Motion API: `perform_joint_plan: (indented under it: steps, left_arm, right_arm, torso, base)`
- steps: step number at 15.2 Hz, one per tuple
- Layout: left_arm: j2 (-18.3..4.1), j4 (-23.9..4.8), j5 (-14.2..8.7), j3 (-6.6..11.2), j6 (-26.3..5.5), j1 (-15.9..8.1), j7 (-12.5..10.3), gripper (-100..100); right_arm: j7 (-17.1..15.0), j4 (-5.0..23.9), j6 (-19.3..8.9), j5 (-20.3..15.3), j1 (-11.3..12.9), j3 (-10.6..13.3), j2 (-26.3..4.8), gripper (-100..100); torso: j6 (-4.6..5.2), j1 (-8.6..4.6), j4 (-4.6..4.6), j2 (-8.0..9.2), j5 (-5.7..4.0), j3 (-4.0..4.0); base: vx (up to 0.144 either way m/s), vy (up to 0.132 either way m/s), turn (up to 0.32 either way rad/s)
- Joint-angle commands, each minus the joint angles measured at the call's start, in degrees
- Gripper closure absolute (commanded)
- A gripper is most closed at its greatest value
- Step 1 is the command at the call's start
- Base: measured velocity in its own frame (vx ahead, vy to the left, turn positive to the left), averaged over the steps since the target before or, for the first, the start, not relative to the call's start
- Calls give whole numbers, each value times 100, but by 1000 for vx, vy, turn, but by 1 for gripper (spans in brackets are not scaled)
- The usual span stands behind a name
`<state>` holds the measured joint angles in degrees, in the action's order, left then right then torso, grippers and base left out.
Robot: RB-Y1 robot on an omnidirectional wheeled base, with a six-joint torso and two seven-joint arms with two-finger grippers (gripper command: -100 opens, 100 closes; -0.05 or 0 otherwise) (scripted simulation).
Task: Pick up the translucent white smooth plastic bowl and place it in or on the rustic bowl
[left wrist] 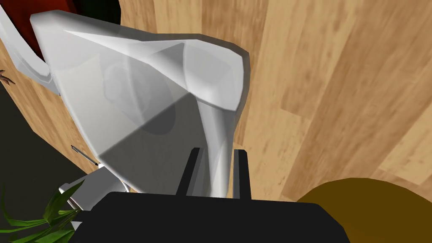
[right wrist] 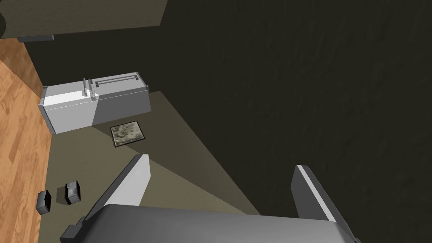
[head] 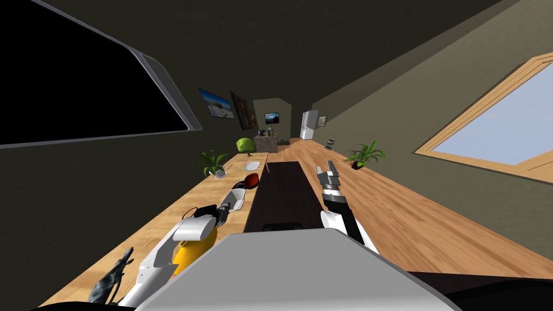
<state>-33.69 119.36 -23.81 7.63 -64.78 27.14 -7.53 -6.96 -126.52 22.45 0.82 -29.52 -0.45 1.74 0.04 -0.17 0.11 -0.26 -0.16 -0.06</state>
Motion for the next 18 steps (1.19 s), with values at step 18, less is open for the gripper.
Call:
perform_joint_plan:
  steps: [18]
  left_arm:
    - [-810, 1300, -1314, 1147, -1874, -141, -871, 100]
  right_arm:
    - [0, 0, 0, 0, -1, 0, 0, 0]
  torso:
    - [31, -10, 4, -59, 3, -27]
  base:
    - [119, -16, 5]
